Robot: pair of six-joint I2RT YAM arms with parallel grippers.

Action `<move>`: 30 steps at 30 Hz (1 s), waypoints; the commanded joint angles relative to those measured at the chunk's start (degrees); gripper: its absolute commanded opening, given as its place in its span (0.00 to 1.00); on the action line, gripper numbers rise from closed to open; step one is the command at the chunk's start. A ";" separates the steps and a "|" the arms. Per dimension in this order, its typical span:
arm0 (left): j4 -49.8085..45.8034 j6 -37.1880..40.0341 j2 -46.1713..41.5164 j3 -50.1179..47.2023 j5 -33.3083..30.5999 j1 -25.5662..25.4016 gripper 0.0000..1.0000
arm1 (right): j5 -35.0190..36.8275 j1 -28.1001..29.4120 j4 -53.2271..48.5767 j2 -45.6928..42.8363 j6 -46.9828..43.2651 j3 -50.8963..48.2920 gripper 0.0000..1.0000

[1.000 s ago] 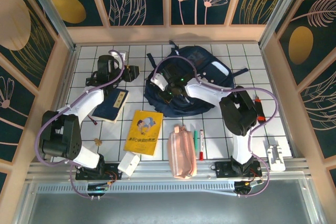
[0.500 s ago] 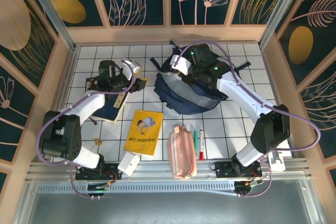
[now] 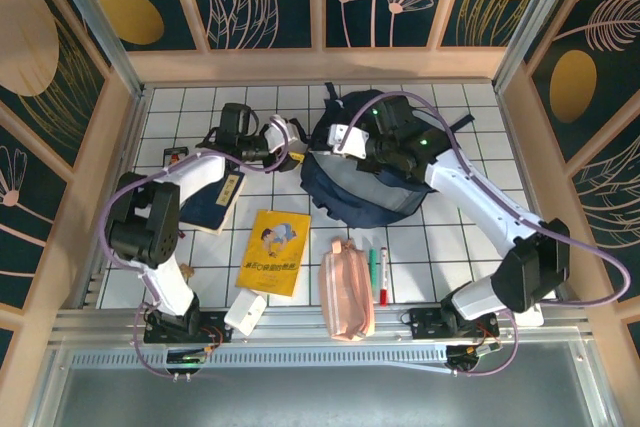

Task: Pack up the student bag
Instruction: Unzip the student bag at the top-center of the table.

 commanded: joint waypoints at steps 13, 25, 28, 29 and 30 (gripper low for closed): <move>-9.39 14.55 2.12 2.91 7.55 -1.40 0.55 | -3.20 -0.10 1.62 -3.95 -4.52 -1.73 0.00; -3.78 9.91 2.84 2.06 3.10 -2.99 0.37 | -2.90 0.55 2.65 -5.88 -4.60 -3.84 0.00; -2.83 9.63 2.83 2.10 4.03 -3.10 0.16 | -1.16 1.54 2.87 -6.07 -5.37 -4.57 0.00; -2.66 9.73 2.91 2.14 4.24 -3.12 0.04 | -0.56 1.89 3.07 -6.07 -5.63 -4.76 0.00; -2.55 9.87 2.95 2.19 4.44 -3.10 0.00 | -0.11 2.01 3.20 -6.08 -5.81 -5.02 0.00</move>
